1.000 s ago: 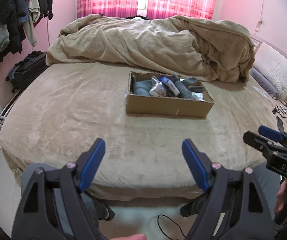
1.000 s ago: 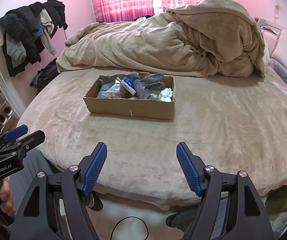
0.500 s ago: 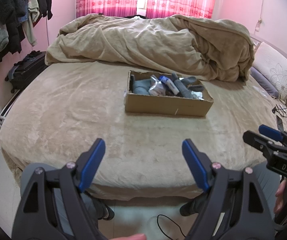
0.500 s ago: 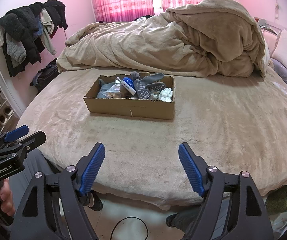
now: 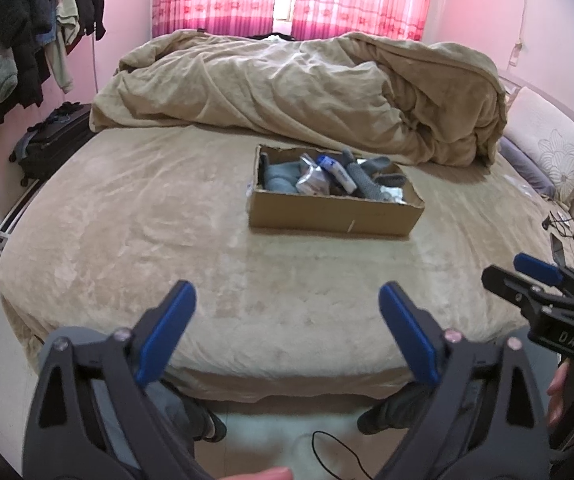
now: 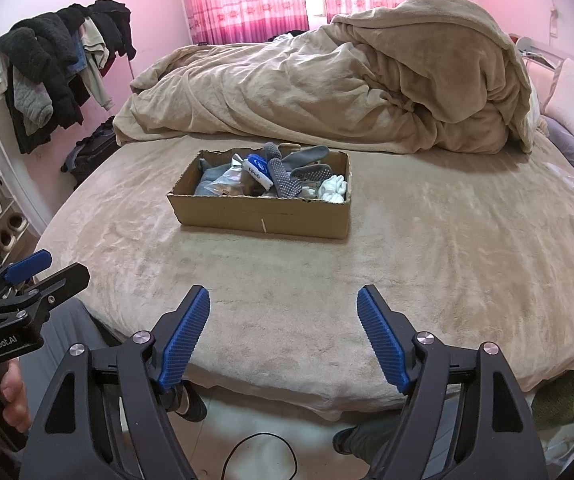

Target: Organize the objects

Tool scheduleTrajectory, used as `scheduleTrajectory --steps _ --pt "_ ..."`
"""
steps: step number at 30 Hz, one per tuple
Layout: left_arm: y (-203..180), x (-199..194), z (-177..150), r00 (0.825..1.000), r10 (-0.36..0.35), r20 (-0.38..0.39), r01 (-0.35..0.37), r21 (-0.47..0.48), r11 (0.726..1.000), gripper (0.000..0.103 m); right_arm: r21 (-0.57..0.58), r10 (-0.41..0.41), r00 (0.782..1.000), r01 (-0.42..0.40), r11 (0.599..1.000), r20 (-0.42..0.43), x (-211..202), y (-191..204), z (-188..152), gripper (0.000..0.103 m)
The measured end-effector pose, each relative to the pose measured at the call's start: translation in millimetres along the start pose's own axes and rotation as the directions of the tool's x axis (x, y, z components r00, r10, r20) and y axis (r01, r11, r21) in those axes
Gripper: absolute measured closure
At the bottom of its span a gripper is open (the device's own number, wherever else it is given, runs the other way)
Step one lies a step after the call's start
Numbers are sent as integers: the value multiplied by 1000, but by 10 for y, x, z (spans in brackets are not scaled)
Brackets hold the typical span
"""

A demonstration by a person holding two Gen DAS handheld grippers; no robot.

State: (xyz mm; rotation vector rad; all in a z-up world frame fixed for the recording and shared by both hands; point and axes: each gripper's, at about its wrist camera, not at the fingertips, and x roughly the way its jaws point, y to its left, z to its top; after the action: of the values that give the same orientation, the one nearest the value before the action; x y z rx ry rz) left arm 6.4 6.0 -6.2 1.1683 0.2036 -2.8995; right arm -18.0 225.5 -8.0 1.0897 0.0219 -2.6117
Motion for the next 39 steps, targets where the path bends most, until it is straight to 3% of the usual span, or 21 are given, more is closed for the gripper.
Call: scheduleTrajectory --steps 39 --pt "76 18 11 1000 1 -7 -1 -21 1000 9 -1 6 1000 -6 1000 -3 -7 26 -2 24"
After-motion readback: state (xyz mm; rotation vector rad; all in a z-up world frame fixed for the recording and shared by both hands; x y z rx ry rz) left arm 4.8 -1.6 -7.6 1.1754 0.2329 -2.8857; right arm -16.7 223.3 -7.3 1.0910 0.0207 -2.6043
